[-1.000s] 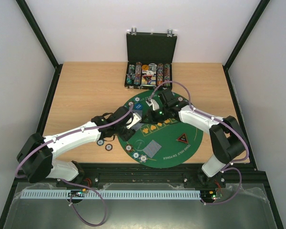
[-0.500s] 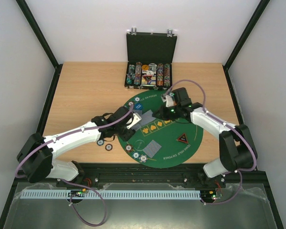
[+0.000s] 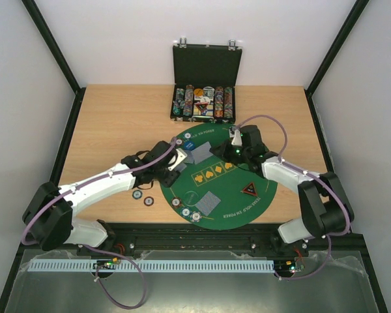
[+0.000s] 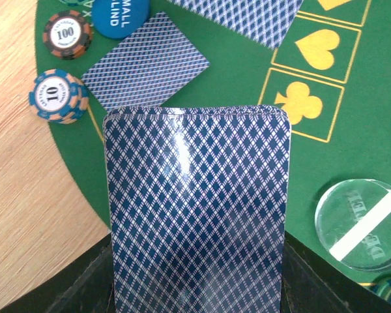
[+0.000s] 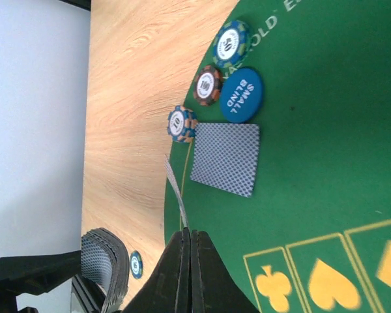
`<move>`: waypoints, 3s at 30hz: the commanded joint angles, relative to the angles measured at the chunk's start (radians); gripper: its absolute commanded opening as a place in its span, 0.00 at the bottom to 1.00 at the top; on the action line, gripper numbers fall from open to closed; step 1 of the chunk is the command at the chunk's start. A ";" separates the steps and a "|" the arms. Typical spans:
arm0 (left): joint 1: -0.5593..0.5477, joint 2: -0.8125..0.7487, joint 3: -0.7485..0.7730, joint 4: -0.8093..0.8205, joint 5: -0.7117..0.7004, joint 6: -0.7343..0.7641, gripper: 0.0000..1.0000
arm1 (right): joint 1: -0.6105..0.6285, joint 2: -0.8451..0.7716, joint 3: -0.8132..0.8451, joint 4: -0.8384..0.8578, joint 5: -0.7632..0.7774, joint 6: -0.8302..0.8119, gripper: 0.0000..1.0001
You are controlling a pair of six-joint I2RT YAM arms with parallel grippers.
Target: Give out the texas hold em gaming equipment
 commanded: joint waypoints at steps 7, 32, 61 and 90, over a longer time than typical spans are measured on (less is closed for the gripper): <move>0.028 -0.036 0.002 -0.003 -0.010 0.002 0.58 | 0.137 0.243 0.101 0.293 0.104 0.132 0.02; 0.030 -0.037 0.002 0.000 0.003 0.004 0.58 | 0.161 0.383 0.132 0.183 0.269 0.060 0.24; 0.024 -0.058 0.001 0.002 0.034 0.006 0.58 | 0.232 0.316 0.390 -0.329 -0.164 -0.365 0.81; 0.024 -0.056 -0.001 0.004 0.032 0.006 0.58 | 0.193 0.239 0.385 -0.338 -0.095 -0.294 0.77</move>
